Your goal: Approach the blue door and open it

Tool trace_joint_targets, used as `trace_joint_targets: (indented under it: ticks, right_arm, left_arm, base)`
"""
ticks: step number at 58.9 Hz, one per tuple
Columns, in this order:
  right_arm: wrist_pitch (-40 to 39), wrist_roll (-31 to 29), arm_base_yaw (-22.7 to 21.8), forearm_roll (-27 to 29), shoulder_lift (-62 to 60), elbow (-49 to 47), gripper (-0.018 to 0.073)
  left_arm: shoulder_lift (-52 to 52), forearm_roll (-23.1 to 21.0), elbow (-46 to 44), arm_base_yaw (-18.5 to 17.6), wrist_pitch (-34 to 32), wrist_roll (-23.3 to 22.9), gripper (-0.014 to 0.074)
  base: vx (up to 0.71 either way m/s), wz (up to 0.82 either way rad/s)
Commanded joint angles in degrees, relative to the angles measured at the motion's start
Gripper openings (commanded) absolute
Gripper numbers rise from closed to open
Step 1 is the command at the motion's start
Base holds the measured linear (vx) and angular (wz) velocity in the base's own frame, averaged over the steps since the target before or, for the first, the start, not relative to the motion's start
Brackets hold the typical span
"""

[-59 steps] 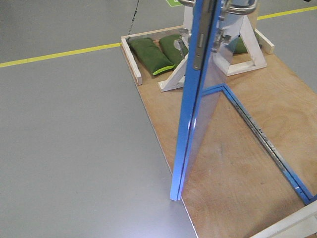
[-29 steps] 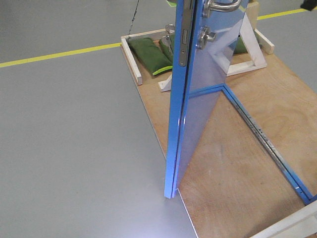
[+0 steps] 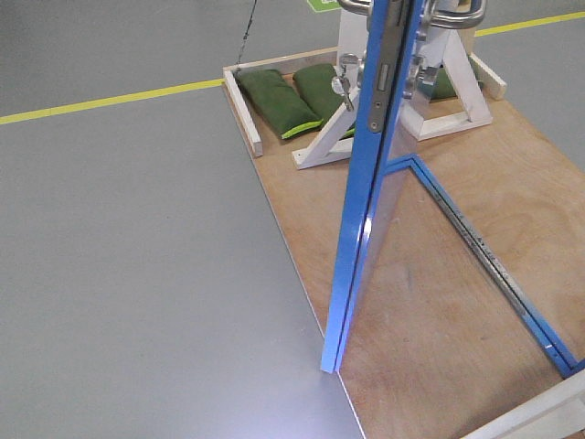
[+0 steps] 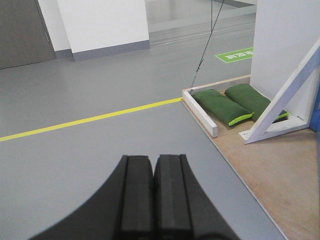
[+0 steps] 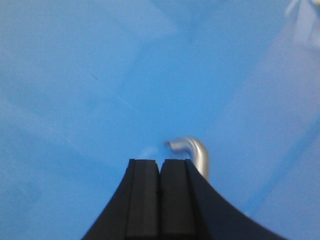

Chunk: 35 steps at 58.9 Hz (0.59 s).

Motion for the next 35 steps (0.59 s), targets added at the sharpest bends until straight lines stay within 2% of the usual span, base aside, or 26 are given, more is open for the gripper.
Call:
trace_joint_targets:
  ticks: [1,8,15,23,35]
  right_arm:
    - [-3.91,-0.33,-0.16,0.36,-2.37,-5.15,0.0002]
    - [-4.64,-0.33,1.02,0.02,-2.37,-7.96,0.0002]
    - [-8.70,-0.33,5.95,-1.95,-2.22,-8.08,0.0002]
    - [-8.93,-0.33,10.50,-2.22,-1.01,-8.09,0.0002]
    - [-8.19,-0.33,14.09,-1.97,-0.56,-8.02,0.0002]
  left_arm:
    - [-0.35,-0.42,0.07,0.15,-4.95,-0.14,0.0070]
    - [-0.35,-0.42,0.07,0.15,-4.95,-0.14,0.0070]
    - [-0.35,-0.42,0.07,0.15,-4.95,-0.14,0.0070]
    - [-0.35,-0.42,0.07,0.15,-4.95,-0.14,0.0070]
    - [-0.35,-0.42,0.07,0.15,-4.95,-0.14,0.0070]
  base:
    - [0.00,0.00]
    - [0.00,0.00]
    - [0.00,0.00]
    - [0.00,0.00]
    - [0.00,0.00]
